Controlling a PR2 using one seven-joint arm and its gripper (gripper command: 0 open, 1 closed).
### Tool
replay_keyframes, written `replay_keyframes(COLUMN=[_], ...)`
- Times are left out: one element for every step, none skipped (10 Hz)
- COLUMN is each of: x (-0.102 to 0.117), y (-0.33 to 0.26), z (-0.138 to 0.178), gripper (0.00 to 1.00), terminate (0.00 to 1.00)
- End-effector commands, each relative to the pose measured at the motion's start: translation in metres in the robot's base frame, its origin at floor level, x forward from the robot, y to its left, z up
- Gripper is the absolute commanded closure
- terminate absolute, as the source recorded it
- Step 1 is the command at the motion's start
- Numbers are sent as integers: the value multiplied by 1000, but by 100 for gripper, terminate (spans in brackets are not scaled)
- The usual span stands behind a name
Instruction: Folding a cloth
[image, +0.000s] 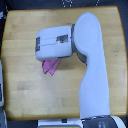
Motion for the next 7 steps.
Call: replay_keyframes(x=[11,13,20,22,21,23,26], y=[-7,-6,-4,-3,-2,-1,-2], z=[-27,-30,-31,-29,-24,-15,-11], gripper=[0,0,0,0,0,0,0], terminate=[0,0,0,0,0,0,0])
